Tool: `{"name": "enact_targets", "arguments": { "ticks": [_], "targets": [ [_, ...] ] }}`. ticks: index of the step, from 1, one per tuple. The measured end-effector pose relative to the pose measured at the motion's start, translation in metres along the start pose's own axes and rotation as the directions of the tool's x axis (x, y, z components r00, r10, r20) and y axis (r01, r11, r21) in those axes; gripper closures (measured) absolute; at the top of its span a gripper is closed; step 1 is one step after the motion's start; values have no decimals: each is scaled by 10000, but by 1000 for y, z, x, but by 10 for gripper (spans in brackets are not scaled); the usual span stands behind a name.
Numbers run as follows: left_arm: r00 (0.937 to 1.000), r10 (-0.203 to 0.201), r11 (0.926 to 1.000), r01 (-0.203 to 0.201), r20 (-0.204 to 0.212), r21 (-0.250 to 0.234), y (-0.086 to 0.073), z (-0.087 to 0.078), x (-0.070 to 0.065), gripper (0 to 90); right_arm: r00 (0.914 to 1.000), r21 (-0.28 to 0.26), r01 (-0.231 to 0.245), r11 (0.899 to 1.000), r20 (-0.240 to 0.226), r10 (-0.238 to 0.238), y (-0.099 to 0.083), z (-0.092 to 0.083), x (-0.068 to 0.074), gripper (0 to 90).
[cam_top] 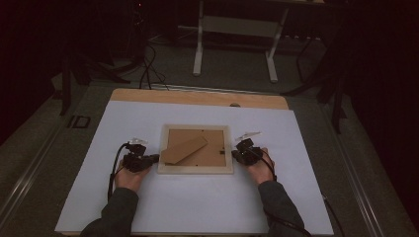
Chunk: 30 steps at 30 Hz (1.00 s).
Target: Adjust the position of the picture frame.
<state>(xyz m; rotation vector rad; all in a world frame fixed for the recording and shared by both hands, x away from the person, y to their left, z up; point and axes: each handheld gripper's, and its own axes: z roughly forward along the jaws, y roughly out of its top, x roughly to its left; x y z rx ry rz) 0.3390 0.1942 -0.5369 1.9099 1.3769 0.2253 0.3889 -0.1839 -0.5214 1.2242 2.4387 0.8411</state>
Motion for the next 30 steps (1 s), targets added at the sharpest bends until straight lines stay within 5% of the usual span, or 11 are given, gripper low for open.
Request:
{"name": "enact_targets", "arguments": {
  "ticks": [30],
  "targets": [
    [9993,326,9993,-323,-157,191,6,1,1,900,9995,114,305,9995,-85,-304,-6,-6,7,900]
  ]
}}
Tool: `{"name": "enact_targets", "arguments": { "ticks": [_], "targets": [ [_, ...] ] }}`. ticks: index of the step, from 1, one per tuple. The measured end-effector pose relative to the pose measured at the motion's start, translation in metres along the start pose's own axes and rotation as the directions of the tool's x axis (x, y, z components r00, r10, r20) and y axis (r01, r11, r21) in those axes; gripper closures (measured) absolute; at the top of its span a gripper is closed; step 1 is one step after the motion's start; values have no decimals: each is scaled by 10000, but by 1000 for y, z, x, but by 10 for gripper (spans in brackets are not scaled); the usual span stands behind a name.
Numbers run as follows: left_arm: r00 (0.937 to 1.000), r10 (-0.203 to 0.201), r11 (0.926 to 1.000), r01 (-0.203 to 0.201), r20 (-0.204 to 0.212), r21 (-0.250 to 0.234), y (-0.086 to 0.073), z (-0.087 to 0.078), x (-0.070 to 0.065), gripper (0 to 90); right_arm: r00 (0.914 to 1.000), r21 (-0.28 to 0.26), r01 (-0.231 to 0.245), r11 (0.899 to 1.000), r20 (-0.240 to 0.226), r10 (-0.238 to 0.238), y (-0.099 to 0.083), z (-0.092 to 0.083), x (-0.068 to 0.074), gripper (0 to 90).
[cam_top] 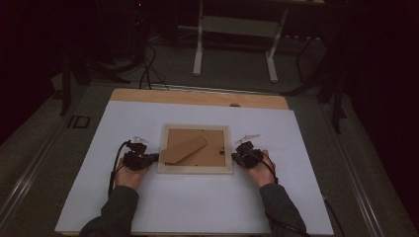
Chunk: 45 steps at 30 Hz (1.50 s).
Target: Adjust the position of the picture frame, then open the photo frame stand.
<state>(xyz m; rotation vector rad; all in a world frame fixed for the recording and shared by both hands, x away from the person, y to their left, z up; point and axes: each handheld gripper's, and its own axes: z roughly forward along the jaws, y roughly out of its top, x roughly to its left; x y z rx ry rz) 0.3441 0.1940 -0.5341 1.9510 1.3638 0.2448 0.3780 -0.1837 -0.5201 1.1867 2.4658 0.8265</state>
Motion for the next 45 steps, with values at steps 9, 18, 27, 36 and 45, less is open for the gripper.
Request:
{"name": "enact_targets", "arguments": {
  "ticks": [9,18,27,36,45],
  "targets": [
    [9996,-19,10000,19,283,-9,0,-4,7,830,9999,-78,101,9999,17,-101,-1,-2,1,895],
    [9977,-304,9973,343,601,-648,5,-20,11,724,9998,-250,128,9996,170,-124,-1,-11,-2,872],
    [9958,-169,9884,302,901,-1487,16,-34,8,636,9997,-389,27,9992,253,-17,-2,-17,-7,825],
    [9875,226,9779,106,1560,-2086,27,-44,-2,586,9990,-578,-421,9974,122,429,-4,-20,-16,705],
    [9750,313,9906,-9,2201,-1369,41,-36,-13,469,9986,-661,-529,9964,-23,528,-4,-19,-16,669]
  ]
}}
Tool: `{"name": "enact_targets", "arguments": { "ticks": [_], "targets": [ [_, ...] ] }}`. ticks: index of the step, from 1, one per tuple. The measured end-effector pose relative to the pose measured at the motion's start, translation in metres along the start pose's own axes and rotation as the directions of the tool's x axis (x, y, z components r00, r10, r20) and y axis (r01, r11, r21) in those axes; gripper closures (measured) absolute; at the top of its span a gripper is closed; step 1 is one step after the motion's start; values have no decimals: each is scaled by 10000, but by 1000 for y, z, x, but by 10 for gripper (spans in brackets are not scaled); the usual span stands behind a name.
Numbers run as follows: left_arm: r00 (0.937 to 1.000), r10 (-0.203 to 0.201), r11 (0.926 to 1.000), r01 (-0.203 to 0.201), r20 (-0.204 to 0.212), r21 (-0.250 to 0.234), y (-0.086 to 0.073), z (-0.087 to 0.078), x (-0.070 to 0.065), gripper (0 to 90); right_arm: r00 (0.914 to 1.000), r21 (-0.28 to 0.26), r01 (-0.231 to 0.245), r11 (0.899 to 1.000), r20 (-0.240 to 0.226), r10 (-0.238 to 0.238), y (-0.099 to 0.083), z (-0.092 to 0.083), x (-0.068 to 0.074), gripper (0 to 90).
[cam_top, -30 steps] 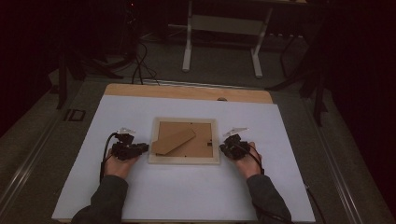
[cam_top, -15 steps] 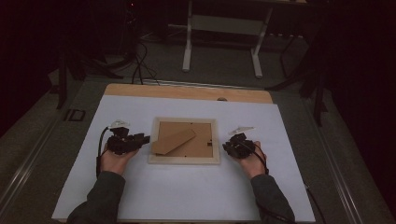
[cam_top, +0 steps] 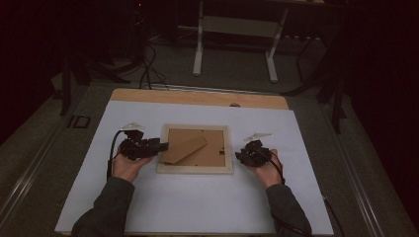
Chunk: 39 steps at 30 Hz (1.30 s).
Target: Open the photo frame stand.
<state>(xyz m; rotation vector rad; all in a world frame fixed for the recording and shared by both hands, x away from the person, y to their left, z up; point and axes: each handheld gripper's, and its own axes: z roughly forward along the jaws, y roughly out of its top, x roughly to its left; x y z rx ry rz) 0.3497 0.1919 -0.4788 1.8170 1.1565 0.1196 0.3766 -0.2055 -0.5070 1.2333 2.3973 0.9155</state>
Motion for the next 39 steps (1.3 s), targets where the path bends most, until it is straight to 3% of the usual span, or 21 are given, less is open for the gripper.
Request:
{"name": "enact_targets", "arguments": {
  "ticks": [3,8,14,19,26,30,34,39],
  "targets": [
    [10000,2,9994,-3,34,336,3,8,-1,409,10000,-11,-37,10000,-34,37,0,0,0,664],
    [9998,21,9983,-31,181,575,4,19,0,389,10000,-41,-51,10000,-67,50,0,0,0,660],
    [9994,74,9919,-116,339,1267,3,34,1,366,9999,-23,-66,10000,-106,66,0,0,0,660],
    [9987,73,9885,-148,503,1505,3,41,0,336,9999,10,-72,10000,-116,73,-1,2,0,659],
    [9948,312,9810,-491,973,1877,2,51,-8,332,9998,-2,-47,10000,-190,47,1,3,2,657],
    [9944,467,9781,-648,947,1979,2,56,-12,327,9997,1,-63,10000,-227,63,0,4,2,656],
    [9951,794,9771,-895,593,1929,2,56,-15,354,9997,7,-66,10000,-223,66,0,5,2,654],
    [9958,814,9713,-889,427,2208,2,58,-15,375,9998,39,-12,10000,-191,13,2,5,2,651]
  ]
}}
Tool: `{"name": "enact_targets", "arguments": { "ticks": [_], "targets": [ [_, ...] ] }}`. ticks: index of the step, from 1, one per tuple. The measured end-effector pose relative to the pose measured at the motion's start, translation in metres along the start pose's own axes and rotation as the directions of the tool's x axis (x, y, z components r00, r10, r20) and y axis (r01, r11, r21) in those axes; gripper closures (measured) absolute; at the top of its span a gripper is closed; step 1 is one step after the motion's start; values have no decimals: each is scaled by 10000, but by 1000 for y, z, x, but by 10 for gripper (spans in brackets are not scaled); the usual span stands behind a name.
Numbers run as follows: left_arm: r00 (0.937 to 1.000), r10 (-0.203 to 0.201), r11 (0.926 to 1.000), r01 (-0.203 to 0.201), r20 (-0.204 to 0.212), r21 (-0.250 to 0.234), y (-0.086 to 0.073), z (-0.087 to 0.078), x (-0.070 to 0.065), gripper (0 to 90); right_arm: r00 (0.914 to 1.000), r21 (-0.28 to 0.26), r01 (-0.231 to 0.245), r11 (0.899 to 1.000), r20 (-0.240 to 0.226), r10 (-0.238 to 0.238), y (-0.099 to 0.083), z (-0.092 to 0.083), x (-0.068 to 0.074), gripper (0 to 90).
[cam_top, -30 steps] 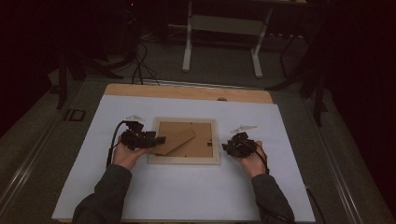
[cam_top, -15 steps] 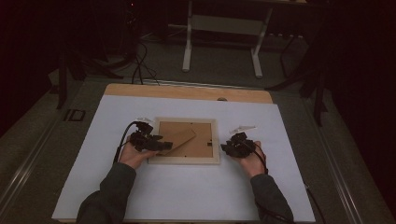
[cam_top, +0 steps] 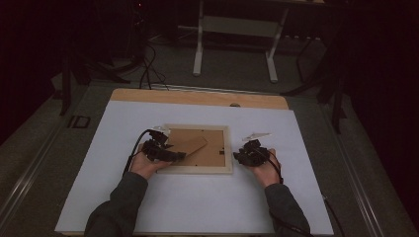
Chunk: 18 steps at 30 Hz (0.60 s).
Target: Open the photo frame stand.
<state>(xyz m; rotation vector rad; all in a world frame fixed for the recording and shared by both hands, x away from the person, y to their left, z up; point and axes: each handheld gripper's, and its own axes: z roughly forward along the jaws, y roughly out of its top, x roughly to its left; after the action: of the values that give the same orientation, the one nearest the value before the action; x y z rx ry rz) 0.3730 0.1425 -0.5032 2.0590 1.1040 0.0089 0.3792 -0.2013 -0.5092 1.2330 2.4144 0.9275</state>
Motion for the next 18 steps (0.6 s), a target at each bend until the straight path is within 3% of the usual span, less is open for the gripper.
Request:
{"name": "enact_targets", "arguments": {
  "ticks": [18],
  "targets": [
    [9995,238,9996,-241,186,136,2,1,0,354,9999,-96,21,10000,-100,-22,7,2,3,646]
  ]
}}
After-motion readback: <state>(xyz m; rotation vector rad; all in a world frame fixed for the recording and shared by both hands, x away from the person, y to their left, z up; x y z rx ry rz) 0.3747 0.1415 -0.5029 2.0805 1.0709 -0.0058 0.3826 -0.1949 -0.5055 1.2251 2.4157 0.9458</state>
